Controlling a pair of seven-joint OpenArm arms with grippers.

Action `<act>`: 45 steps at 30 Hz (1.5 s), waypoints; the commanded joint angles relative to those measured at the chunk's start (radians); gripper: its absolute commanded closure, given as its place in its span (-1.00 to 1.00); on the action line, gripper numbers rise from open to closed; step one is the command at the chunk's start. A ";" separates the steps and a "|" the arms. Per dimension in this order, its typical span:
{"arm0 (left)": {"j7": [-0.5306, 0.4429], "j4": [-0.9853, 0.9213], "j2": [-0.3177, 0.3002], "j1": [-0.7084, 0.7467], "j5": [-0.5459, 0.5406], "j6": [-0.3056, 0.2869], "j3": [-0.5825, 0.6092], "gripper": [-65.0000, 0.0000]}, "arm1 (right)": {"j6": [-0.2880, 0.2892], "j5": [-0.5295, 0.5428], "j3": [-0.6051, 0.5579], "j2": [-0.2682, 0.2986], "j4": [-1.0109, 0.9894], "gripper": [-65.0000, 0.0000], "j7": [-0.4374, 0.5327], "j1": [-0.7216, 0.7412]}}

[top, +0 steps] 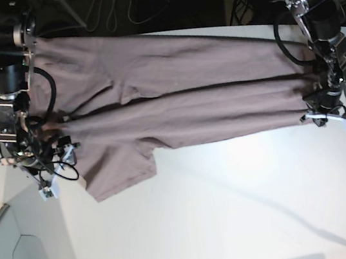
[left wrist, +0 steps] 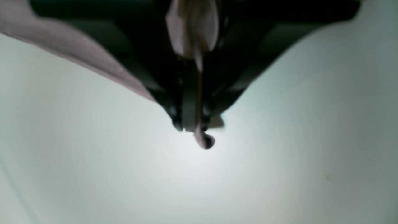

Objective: Layout the t-shirt on the table in an organized manner, then fold the t-shirt properly
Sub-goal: 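Grasp the folded shirt's ends with both grippers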

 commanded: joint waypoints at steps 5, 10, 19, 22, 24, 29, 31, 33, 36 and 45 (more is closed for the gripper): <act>0.001 0.012 -0.015 -0.014 0.002 0.000 -0.002 1.00 | 0.001 0.005 -0.032 0.022 -0.044 -0.21 0.065 0.023; 0.001 0.012 -0.015 -0.014 0.003 0.002 -0.003 1.00 | 0.001 0.005 -0.093 0.020 -0.044 -0.20 0.065 0.019; 0.001 0.012 -0.015 -0.015 0.002 0.003 -0.003 1.00 | 0.001 0.005 -0.110 0.019 -0.044 0.45 0.065 0.006; 0.001 0.012 -0.015 -0.015 0.002 0.003 -0.003 1.00 | 0.001 0.005 -0.112 0.019 -0.041 0.78 0.065 0.006; 0.001 0.012 -0.015 -0.017 0.002 0.003 -0.003 1.00 | 0.001 0.005 -0.110 0.019 -0.039 1.00 0.065 0.006; 0.003 0.013 -0.015 -0.017 0.002 0.003 -0.003 1.00 | 0.001 0.005 -0.109 0.019 -0.036 1.00 0.065 0.010; 0.003 0.015 -0.015 -0.018 0.000 0.003 -0.003 1.00 | 0.001 0.006 -0.107 0.019 -0.036 1.00 0.065 0.013; 0.003 0.015 -0.015 -0.018 0.000 0.003 -0.003 1.00 | 0.001 0.006 -0.106 0.019 -0.027 1.00 0.065 0.013; 0.003 0.015 -0.015 -0.018 0.000 0.003 -0.003 1.00 | 0.001 0.006 -0.106 0.019 0.016 1.00 0.060 0.005; 0.003 0.015 -0.015 -0.017 0.000 0.003 -0.003 1.00 | 0.001 0.006 -0.106 0.017 0.028 1.00 0.062 -0.020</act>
